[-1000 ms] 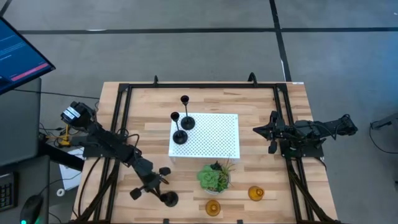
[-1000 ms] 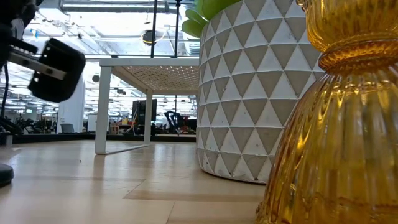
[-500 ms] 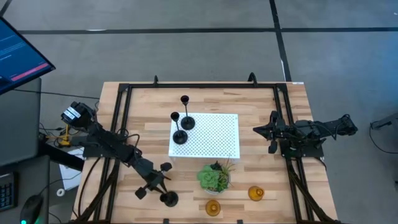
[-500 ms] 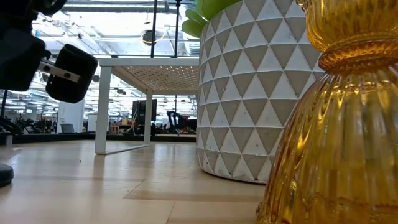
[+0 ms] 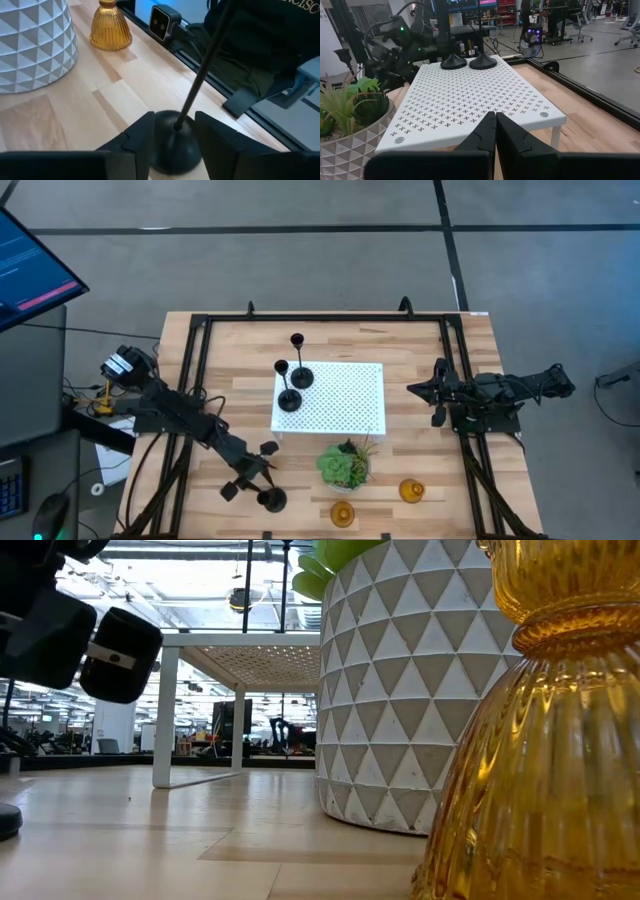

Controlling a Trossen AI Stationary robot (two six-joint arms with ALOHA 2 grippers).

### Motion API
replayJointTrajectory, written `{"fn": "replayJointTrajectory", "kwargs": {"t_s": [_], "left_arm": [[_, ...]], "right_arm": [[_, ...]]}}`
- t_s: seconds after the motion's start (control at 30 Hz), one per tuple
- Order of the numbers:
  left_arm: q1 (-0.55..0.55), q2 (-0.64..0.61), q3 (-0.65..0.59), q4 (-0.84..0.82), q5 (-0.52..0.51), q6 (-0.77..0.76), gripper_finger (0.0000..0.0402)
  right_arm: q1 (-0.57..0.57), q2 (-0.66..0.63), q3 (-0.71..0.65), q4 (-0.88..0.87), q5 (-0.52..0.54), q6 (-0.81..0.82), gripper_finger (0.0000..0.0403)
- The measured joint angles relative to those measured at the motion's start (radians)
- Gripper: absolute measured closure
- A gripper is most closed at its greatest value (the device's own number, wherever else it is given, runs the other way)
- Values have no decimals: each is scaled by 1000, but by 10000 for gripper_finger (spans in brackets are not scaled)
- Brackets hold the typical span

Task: Pick & Place candle stick holders
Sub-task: Put the black candle holder on the shelf

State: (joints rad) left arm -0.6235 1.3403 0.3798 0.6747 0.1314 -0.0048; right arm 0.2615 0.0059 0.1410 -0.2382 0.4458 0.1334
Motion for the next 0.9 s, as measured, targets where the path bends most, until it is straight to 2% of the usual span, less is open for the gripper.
{"fn": "replayJointTrajectory", "kwargs": {"t_s": [0.13, 0.33, 0.9], "left_arm": [[0, 90, 0, 93, 1, 0, 257], [0, 163, 0, 228, 79, -3, 263], [0, 169, 1, 331, 79, -3, 293]], "right_arm": [[0, 0, 0, 0, 0, 0, 403], [0, 0, 0, 0, 0, 0, 403], [0, 0, 0, -1, 0, 0, 403]]}}
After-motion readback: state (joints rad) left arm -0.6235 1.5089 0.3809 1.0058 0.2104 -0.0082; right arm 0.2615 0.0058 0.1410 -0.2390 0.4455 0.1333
